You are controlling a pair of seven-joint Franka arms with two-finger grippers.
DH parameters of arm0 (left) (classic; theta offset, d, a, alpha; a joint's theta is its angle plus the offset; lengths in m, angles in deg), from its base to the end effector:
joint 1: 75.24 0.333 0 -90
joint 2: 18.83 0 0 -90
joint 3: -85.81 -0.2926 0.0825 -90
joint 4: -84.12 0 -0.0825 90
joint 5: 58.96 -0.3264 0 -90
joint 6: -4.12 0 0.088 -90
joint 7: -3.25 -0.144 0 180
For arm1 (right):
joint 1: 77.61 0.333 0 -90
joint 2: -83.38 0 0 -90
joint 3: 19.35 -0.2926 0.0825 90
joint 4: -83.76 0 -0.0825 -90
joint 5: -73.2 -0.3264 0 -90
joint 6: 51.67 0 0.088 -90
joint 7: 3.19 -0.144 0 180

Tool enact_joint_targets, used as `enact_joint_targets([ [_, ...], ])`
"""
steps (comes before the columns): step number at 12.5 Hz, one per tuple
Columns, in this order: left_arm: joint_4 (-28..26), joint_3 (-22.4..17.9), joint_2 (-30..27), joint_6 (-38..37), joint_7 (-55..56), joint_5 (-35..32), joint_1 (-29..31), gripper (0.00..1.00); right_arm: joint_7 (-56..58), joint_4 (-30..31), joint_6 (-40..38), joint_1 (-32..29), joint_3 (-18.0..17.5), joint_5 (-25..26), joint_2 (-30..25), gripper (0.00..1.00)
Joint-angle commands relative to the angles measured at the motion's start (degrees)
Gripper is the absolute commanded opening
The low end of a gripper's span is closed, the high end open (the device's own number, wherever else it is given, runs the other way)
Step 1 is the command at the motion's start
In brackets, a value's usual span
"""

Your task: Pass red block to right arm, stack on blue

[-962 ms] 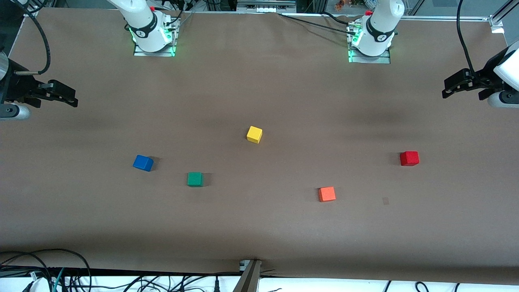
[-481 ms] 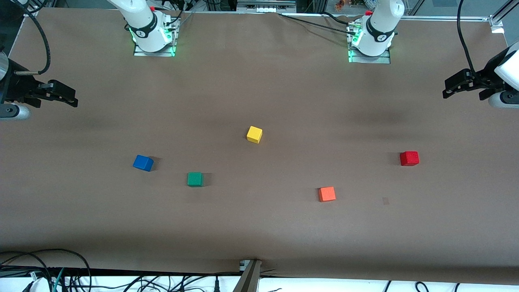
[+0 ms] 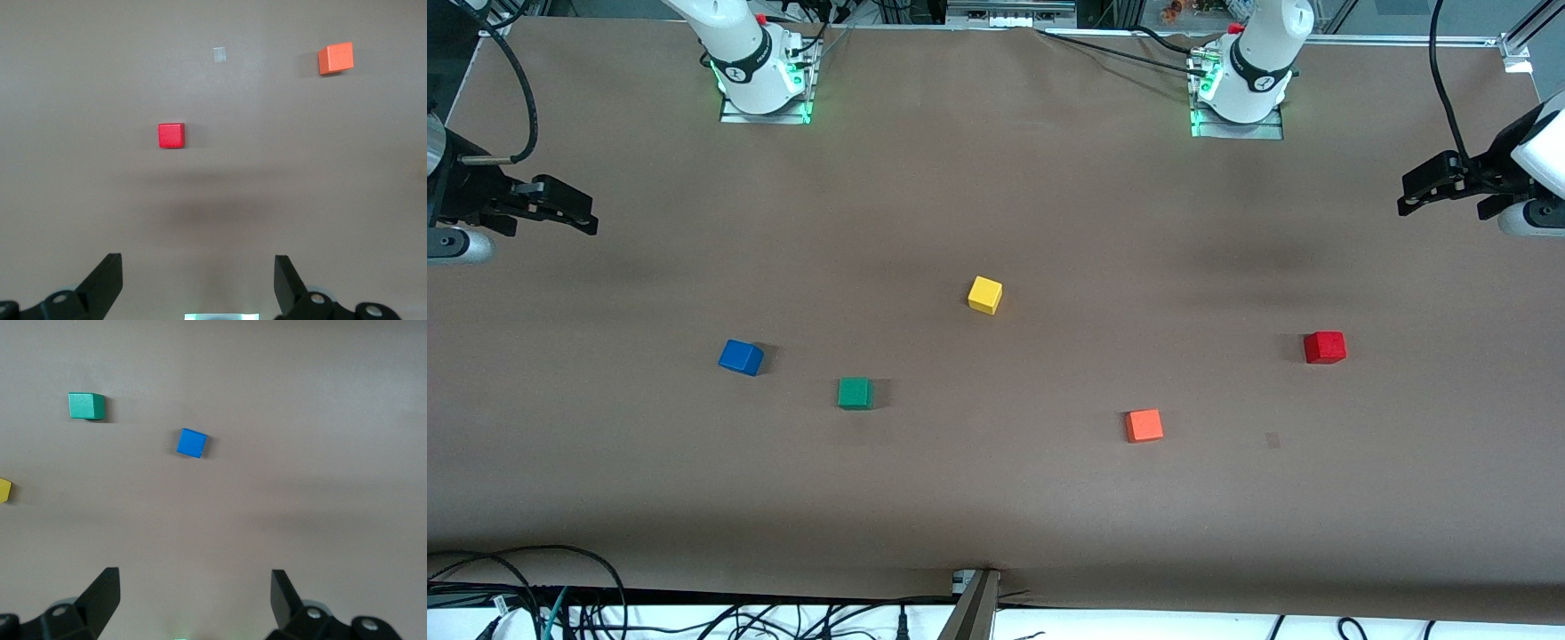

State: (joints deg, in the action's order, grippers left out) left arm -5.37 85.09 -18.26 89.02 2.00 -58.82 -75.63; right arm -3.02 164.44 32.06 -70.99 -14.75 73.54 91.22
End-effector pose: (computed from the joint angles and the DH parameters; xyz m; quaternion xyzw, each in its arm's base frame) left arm 0.4866 0.0024 0.5556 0.9990 -0.0081 -0.0450 0.0018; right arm 0.5210 0.0203 0.5519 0.9989 0.0190 -0.0414 0.0091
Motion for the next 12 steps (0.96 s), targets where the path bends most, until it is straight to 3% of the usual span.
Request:
enact_joint_targets([
  [1,1.2,0.4,0.5,-0.5,0.1,-1.2,0.0,1.0,0.7,-0.3,0.1,-0.5,-0.1,-0.8,0.0,1.0],
  [12,1.2,0.4,0.7,0.3,0.1,-1.2,0.0,1.0,0.8,-0.3,0.1,-0.5,-0.1,-0.8,0.0,1.0],
])
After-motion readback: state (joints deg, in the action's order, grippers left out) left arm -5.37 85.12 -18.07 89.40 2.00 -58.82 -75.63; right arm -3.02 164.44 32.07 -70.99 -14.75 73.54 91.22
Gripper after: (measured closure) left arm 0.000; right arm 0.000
